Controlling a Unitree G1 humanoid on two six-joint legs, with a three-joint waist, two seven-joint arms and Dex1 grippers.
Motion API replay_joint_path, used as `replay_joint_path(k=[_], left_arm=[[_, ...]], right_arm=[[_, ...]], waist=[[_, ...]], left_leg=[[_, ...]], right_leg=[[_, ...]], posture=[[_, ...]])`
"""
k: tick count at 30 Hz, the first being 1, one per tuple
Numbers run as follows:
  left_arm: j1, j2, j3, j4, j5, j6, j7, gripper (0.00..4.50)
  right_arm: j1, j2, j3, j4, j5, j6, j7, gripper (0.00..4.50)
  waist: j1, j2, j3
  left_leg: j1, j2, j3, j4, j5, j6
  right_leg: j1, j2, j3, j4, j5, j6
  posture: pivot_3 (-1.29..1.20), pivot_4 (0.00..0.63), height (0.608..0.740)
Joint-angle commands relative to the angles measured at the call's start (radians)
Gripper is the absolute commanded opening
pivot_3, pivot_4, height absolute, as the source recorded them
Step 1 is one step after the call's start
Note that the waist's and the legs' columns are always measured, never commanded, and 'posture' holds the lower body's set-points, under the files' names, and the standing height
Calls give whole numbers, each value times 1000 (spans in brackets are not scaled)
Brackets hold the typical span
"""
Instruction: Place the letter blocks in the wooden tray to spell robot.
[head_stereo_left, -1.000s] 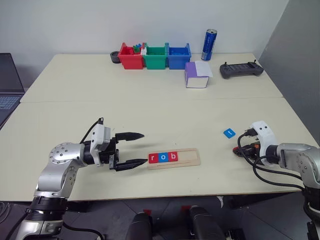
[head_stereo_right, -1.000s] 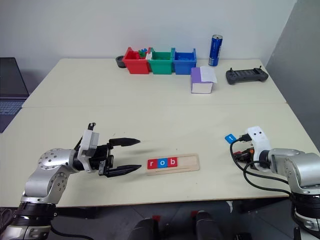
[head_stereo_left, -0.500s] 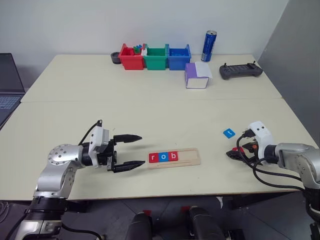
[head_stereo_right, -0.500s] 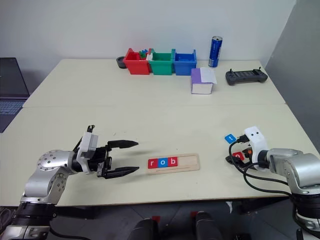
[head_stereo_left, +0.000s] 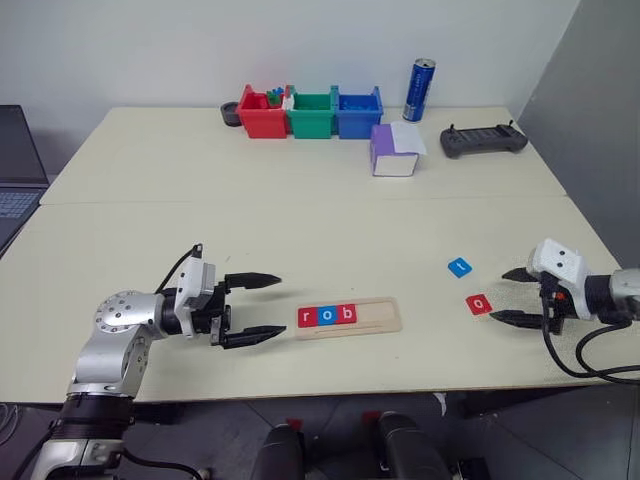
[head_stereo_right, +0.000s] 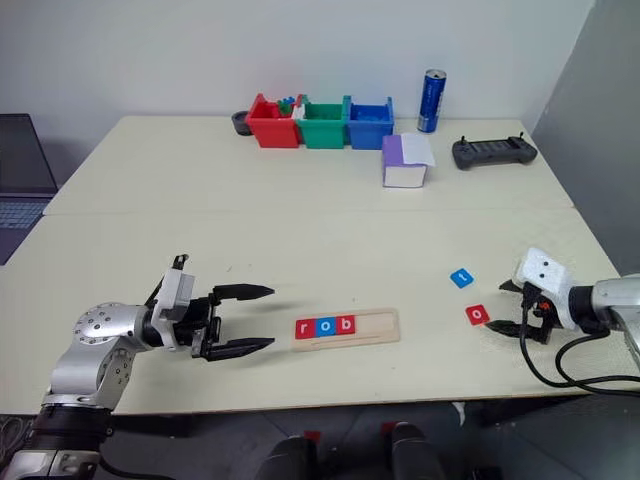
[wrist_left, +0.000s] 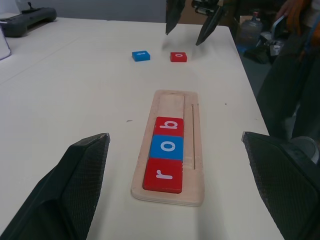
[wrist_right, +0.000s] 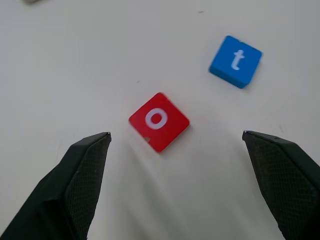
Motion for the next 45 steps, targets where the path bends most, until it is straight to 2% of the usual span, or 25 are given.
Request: replay_joint_path(k=[1,9,18,32,35,37,42,45], left_arm=[[-1,8,11,-11,-5,-27,-21,4500],[37,17,24,-17,-3,-67,-41,4500],[56,17,28,-24,-4,-85,-28,4500],[60,23,24,-36,-2,-81,-11,4500],[61,29,25,-50,-6,-69,-3,4500],[61,34,27,-55,-9,-63,2,4500],[65,45,35,-75,-14,-43,13,4500],[68,49,34,-87,-18,-33,18,4500]], right_arm=[[-95,12,59,112,-78,-209,112,4478],[-283,93,160,385,-206,-412,194,4478],[-341,145,162,415,-181,-391,309,4478],[-343,166,203,476,-221,-409,327,4478],[-347,182,211,512,-229,-417,322,3901],[-349,187,215,532,-237,-426,322,3336],[-359,194,217,567,-246,-435,316,1532],[-363,192,217,569,-246,-438,320,1430]], waist=[[-4,0,0],[-1,1,0],[5,1,0],[5,1,1],[4,1,1],[4,1,1],[4,1,1],[4,1,1]], left_leg=[[0,0,0,0,0,0],[0,0,0,0,0,0],[0,0,0,0,0,0],[1,0,0,0,0,0],[2,0,0,0,0,0],[2,0,0,0,0,0],[3,0,0,0,0,0],[4,0,0,0,0,0]], right_leg=[[0,0,0,0,0,0],[0,0,0,1,1,1],[0,0,0,2,1,1],[0,0,0,3,1,1],[0,0,0,4,1,1],[1,0,0,4,1,1],[2,0,0,4,1,1],[2,0,0,4,1,0]], posture=[[0,150,740],[0,150,740],[0,150,740],[0,150,740],[0,150,740],[0,150,740],[0,150,740],[0,150,740]])
